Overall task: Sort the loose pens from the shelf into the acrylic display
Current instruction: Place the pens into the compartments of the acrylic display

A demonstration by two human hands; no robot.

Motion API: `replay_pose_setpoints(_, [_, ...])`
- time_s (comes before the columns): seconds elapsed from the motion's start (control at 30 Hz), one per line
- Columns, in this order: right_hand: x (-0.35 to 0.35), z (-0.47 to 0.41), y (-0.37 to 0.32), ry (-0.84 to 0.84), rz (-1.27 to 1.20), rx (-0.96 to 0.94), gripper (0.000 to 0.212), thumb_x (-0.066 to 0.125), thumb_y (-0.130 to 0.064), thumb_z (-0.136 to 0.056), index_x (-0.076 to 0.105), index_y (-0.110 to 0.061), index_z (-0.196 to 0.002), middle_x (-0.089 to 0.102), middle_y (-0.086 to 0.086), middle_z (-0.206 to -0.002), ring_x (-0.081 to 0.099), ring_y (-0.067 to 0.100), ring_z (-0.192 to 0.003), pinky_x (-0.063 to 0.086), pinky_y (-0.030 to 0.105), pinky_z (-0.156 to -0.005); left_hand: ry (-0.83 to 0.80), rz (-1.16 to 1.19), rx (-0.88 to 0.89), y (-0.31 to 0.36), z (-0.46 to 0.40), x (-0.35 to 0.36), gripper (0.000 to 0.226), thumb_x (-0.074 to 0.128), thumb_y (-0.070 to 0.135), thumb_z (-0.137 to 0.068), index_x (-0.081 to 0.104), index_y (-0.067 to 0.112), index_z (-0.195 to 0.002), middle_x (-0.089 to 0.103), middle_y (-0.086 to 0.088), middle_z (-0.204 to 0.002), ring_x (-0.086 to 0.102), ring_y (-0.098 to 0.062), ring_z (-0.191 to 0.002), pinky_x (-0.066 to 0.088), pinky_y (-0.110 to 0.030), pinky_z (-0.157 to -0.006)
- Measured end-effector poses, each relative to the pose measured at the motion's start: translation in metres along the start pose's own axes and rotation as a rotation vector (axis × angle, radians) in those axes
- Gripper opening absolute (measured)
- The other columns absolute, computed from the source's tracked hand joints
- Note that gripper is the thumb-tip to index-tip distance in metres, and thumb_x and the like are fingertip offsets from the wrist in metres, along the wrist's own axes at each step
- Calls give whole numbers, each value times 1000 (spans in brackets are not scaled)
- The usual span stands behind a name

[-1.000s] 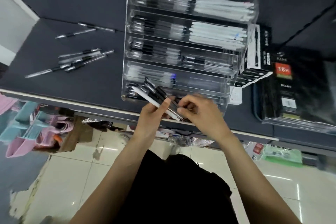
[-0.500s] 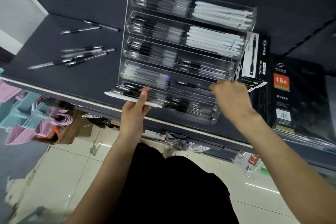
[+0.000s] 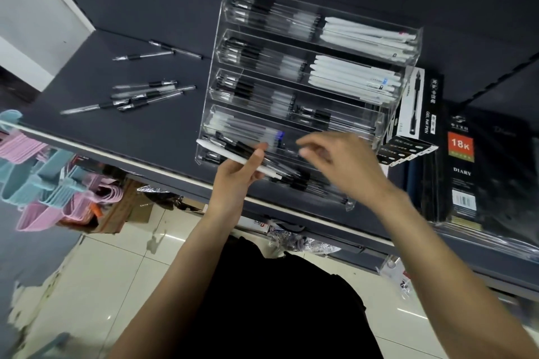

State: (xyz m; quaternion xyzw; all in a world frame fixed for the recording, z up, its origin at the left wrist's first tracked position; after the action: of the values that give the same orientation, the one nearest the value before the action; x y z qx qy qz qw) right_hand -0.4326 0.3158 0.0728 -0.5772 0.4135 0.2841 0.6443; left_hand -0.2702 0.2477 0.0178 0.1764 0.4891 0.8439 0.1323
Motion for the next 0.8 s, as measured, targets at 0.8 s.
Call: replay_pose_setpoints(0.8, [20, -1, 52, -77, 506, 217, 30, 62, 1, -85, 66, -21, -106, 70, 2, -98, 67, 26, -86, 55, 35, -69, 50, -111, 88, 4, -15, -10, 37, 67, 14, -87, 54, 2, -120, 56, -8, -87, 61, -1, -68, 50, -12, -64])
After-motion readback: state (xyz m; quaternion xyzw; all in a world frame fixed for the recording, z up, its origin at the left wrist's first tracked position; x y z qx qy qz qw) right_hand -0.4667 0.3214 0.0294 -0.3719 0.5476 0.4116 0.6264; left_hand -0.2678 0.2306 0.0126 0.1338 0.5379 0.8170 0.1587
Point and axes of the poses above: each hand's wrist, its own z-axis away from the middle knuckle, its own x-axis out of the palm, y = z × x, the point moved 5 cm from there along -z, towards the middle knuckle
